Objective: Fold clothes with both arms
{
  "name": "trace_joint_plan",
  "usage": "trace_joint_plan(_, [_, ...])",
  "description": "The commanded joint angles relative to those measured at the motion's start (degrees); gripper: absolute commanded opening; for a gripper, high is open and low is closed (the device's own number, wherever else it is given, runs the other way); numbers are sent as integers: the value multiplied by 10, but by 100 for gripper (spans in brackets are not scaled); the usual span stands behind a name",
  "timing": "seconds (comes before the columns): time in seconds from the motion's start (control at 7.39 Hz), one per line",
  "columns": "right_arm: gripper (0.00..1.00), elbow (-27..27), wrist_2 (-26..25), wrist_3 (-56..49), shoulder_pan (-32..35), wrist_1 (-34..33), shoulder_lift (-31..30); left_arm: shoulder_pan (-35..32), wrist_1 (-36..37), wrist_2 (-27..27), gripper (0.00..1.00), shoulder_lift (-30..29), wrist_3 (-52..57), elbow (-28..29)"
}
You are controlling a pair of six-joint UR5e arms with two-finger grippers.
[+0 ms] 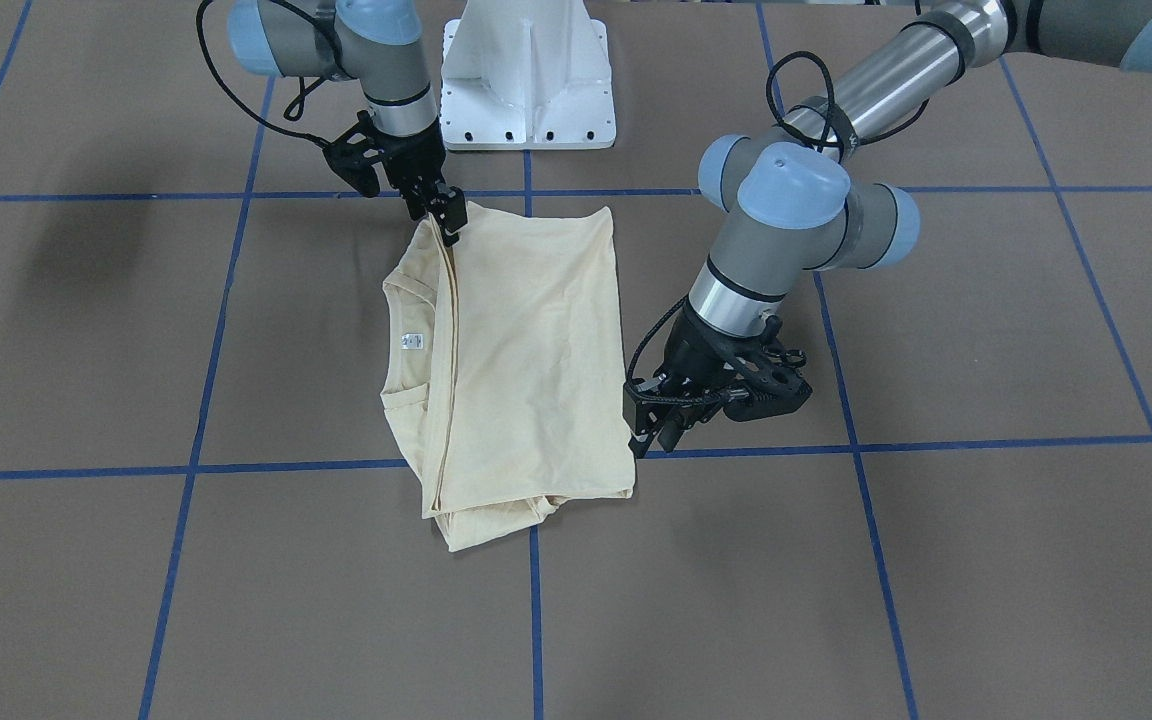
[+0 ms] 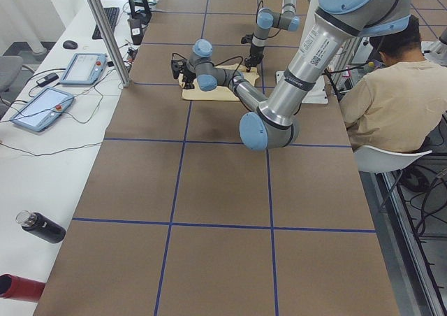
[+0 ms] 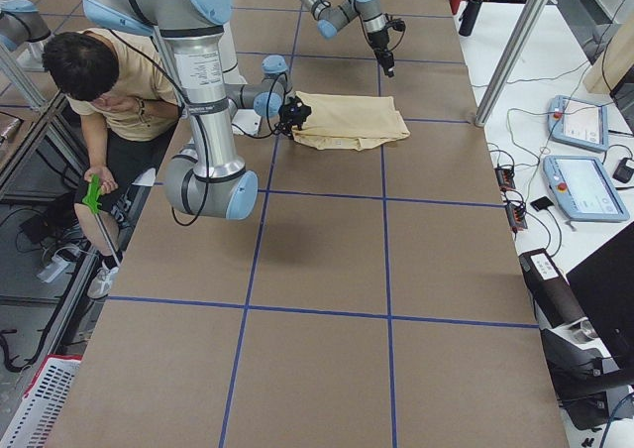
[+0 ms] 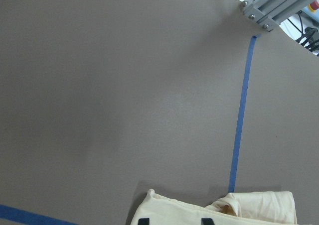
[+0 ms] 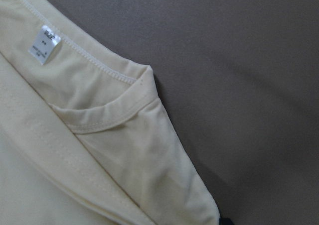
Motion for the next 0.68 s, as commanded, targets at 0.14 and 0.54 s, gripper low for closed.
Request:
trace_joint_plan(0.14, [0,8,2,2,3,0,0,0,5,0,46,1,0,-5])
trace_joint_plan(0.54, [0,45,6,3,7,-1,-21,0,5,0,46,10,-6,-30])
